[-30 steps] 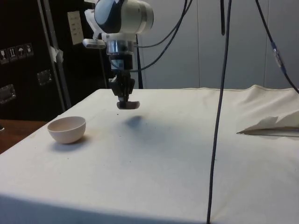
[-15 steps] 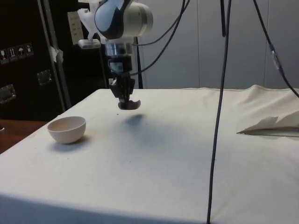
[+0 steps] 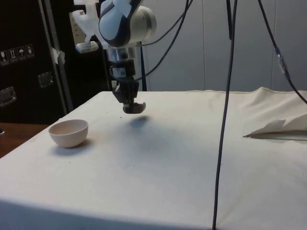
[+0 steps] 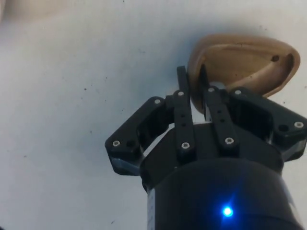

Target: Pour the coffee beans from the cup into the bowl.

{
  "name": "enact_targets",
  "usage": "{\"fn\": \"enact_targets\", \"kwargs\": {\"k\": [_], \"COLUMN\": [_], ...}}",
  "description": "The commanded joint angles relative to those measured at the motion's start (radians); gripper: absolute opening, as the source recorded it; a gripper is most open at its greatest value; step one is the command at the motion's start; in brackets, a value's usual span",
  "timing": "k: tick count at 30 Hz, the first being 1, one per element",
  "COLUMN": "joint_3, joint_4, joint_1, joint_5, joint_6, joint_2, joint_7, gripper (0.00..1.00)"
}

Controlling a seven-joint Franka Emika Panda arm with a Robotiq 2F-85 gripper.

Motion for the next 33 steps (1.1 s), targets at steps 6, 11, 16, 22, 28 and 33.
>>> {"fn": "enact_targets", "kwargs": {"k": [6,11,16,22,28,33], "joint_3": [0.012,0.009,0.008,0.019,0.022,0.023], "joint_4": [-0.021,-0.064,-0.096,-0.11,-0.11,-0.11], "joint_1": [0.004,0.019,0.027,0.027,0.026,0.026], "joint_5": [-0.032,-0.046,-0.06,-0.074,-0.074,-0.073], "joint_6": [0.054,0.135,0.188,0.209,0.21,0.211], "joint_2": [0.007,0.0,-0.006,-0.011,-0.01,-0.01], "joint_7": [0.037,0.057,0.073,0.096,0.098,0.099], "gripper": [0.0,0.0,0.0,0.02,0.32,0.57]}}
